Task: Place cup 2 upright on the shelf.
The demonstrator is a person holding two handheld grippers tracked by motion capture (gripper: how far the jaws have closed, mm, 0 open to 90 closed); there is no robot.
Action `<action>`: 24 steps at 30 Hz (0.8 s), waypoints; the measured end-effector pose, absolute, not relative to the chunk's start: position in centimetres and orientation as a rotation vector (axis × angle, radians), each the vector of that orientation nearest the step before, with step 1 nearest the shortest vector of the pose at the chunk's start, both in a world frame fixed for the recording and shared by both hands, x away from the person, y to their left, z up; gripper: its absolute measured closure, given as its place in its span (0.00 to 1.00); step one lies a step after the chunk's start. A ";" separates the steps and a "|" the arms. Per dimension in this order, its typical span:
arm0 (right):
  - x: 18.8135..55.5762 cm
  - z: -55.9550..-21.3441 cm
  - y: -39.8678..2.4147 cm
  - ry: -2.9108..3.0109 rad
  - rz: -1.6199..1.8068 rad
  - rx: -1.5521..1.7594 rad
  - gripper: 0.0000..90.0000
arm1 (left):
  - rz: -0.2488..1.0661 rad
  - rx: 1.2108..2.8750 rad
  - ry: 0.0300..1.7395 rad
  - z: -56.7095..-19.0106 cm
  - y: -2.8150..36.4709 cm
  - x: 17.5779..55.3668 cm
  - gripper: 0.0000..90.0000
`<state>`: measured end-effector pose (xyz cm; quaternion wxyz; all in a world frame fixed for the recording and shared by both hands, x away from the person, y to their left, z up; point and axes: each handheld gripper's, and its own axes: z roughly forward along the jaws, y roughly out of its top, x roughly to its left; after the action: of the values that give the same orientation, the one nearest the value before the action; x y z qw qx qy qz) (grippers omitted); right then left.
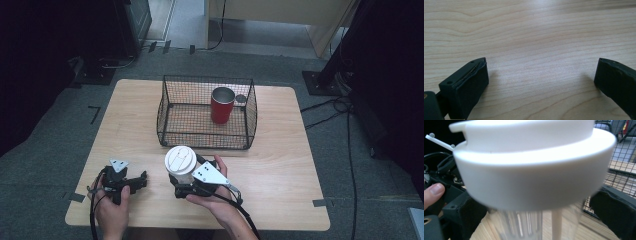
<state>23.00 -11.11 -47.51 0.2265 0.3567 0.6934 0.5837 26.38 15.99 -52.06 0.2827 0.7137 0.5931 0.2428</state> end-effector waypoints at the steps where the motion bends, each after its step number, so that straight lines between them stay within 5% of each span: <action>1: 23.0 -47.5 -11.0 1.911 1.610 0.987 0.04 | 0.650 1.911 1.588 -52.1 16.0 26.4 0.00; 24: 23.5 -46.9 -10.2 1.860 1.608 0.952 0.18 | 0.648 1.912 1.585 -52.1 15.9 26.5 0.00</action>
<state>23.45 -10.18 -46.93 0.2500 0.3496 0.6830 0.5906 26.47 15.92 -52.06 0.2835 0.7144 0.5921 0.2423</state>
